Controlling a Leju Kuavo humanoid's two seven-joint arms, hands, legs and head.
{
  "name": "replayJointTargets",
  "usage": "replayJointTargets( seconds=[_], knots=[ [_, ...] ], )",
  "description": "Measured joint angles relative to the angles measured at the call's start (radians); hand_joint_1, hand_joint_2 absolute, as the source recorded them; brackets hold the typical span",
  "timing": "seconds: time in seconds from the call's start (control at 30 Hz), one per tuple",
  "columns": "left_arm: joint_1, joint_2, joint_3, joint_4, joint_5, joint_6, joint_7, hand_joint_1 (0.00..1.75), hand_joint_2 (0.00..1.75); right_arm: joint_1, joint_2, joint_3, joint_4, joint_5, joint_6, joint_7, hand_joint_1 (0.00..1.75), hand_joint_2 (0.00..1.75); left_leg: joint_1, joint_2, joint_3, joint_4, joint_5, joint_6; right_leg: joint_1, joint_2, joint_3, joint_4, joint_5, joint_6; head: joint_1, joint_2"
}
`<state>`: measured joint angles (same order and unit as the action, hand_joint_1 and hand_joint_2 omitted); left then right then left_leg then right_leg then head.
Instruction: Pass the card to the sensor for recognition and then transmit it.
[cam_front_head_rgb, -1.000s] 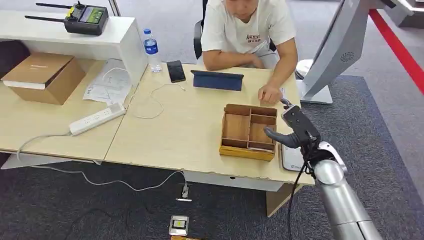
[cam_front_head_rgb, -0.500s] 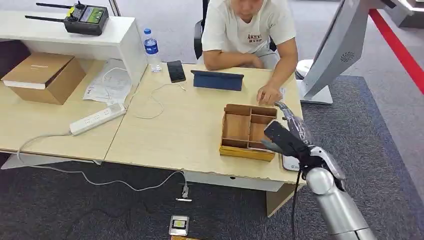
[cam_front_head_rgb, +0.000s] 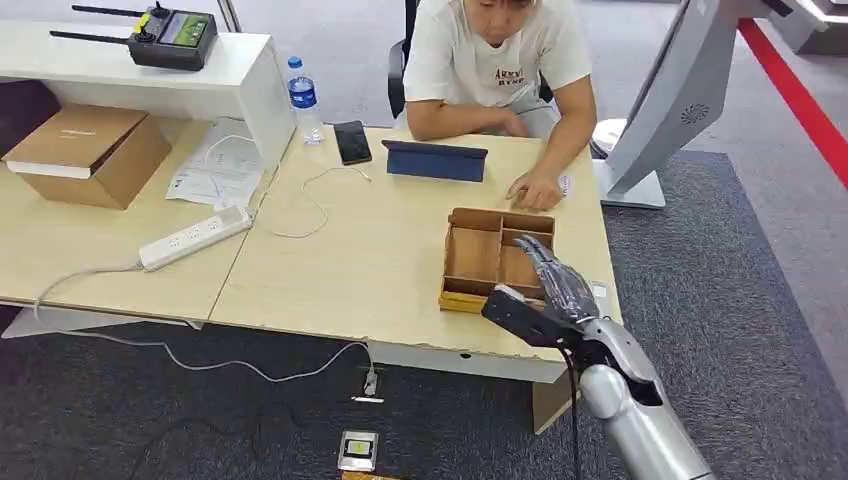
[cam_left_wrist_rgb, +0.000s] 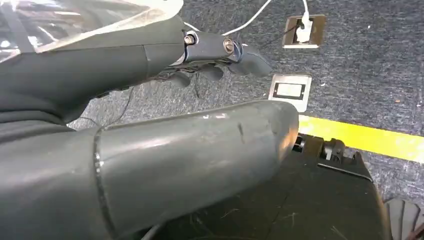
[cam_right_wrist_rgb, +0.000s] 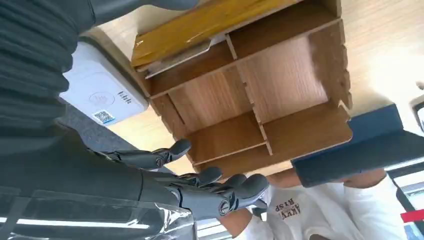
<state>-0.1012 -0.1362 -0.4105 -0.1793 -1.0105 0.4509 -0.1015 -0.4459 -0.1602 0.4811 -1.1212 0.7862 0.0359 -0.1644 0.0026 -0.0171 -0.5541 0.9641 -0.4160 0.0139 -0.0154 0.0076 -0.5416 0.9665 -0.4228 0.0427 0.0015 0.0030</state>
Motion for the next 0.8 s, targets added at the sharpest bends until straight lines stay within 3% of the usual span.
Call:
replayJointTargets(
  seconds=[0.47, 0.67, 0.8],
  knots=[
    [0.0, 0.0, -0.001, 0.0, 0.007, -0.004, 0.007, 0.0, 0.0, 0.045, 0.034, 0.065, 0.002, 0.091, -0.023, 0.047, 0.0, 1.75, 0.0, 0.0, 0.0, 0.0, 0.0, 0.0, 0.0, 0.0, 0.0, 0.0, 0.0, 0.0, 0.0, 0.0],
    [0.0, 0.0, -0.001, 0.0, 0.01, -0.005, 0.014, 0.0, 0.0, 0.02, 0.042, 0.081, 0.062, 0.267, -0.173, 0.069, 0.0, 1.75, 0.0, 0.0, 0.0, 0.0, 0.0, 0.0, 0.0, 0.0, 0.0, 0.0, 0.0, 0.0, 0.0, 0.0],
    [0.0, -0.001, -0.001, 0.0, 0.015, -0.004, 0.018, 0.0, 0.0, 0.011, 0.053, 0.083, 0.12, 0.292, -0.22, 0.055, 0.0, 1.75, 0.0, 0.0, 0.0, 0.0, 0.0, 0.0, 0.0, 0.0, 0.0, 0.0, 0.0, 0.0, 0.0, 0.0]
  ],
)
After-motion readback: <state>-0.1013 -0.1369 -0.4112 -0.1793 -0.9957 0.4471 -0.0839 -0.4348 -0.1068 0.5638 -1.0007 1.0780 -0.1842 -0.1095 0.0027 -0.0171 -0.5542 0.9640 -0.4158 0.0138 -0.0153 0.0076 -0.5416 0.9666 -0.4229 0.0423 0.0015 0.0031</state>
